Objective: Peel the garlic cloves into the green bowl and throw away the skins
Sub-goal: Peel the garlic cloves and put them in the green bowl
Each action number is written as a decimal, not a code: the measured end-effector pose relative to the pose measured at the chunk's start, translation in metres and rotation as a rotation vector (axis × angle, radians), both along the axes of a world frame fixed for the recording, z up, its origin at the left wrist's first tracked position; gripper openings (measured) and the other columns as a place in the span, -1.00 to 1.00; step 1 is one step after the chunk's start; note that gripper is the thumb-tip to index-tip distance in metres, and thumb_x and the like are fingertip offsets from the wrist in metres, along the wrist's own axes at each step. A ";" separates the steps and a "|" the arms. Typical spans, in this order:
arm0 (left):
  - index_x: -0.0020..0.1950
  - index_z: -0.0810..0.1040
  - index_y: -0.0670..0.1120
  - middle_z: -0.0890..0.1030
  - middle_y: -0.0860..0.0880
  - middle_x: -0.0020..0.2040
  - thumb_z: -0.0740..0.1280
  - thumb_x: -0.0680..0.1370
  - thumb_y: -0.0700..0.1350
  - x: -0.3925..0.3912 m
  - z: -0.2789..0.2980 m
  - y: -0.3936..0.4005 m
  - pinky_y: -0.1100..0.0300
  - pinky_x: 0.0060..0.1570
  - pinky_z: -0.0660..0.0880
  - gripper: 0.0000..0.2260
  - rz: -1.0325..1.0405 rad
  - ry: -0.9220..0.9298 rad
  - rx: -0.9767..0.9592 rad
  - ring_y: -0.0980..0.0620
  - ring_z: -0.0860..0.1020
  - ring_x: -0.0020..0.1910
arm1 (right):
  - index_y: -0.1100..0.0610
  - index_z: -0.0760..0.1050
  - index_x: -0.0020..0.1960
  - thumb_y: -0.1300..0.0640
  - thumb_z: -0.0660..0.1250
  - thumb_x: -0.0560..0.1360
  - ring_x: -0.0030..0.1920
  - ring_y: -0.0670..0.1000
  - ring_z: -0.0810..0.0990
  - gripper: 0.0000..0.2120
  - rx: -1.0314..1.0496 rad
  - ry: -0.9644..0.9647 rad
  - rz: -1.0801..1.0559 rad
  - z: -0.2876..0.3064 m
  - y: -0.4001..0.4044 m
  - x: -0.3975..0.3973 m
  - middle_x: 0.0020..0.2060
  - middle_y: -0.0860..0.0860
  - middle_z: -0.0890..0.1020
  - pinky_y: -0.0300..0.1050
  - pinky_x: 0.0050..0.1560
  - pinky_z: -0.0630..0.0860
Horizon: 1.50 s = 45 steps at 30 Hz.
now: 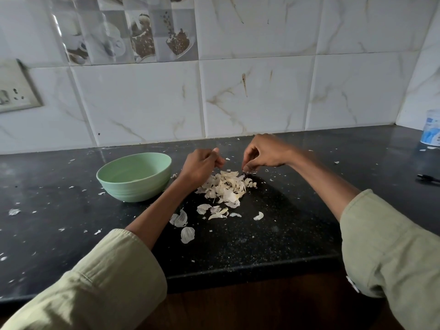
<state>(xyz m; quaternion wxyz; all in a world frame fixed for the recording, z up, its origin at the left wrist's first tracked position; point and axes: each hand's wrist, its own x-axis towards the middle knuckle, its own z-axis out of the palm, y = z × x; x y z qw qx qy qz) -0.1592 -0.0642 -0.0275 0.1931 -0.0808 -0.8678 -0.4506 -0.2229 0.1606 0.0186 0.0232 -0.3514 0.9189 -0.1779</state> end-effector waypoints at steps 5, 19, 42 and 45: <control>0.01 0.73 -0.14 0.75 0.00 -0.08 0.18 0.76 -0.05 0.002 0.001 0.000 0.33 -0.09 0.50 -0.63 0.006 0.004 -0.020 0.18 0.68 -0.08 | -0.02 0.74 -0.09 0.03 0.57 0.48 -0.10 0.11 0.75 -0.95 0.015 0.006 -0.025 -0.003 -0.001 -0.005 -0.25 -0.15 0.75 0.19 0.04 0.64; -0.01 0.73 -0.12 0.75 -0.02 -0.06 0.18 0.76 -0.08 0.002 0.002 0.000 0.12 0.17 0.59 -0.65 0.001 -0.037 -0.034 0.09 0.69 -0.03 | 0.13 0.71 0.01 0.15 0.53 0.51 -0.25 -0.19 0.66 -0.90 0.123 0.021 -0.037 -0.004 -0.020 0.002 -0.24 -0.12 0.71 -0.24 -0.20 0.54; 0.63 0.16 0.20 0.23 0.12 0.59 0.39 0.41 0.51 0.166 0.023 -0.009 -0.08 0.50 0.27 -0.10 -0.129 -0.135 -0.357 0.07 0.24 0.56 | 0.17 0.73 0.03 0.17 0.49 0.55 -0.29 -0.26 0.54 -0.91 -0.054 0.198 -0.055 -0.005 -0.006 0.017 -0.10 0.02 0.75 -0.55 -0.35 0.34; 0.64 -0.21 0.30 -0.06 0.23 0.65 0.40 0.16 0.65 0.195 -0.007 -0.018 -0.20 0.61 0.11 0.25 -0.095 -0.296 -0.468 -0.01 -0.01 0.68 | 0.15 0.71 0.03 0.18 0.48 0.56 -0.29 -0.23 0.57 -0.93 -0.061 0.162 -0.053 -0.006 -0.012 0.020 -0.14 -0.04 0.72 -0.43 -0.25 0.44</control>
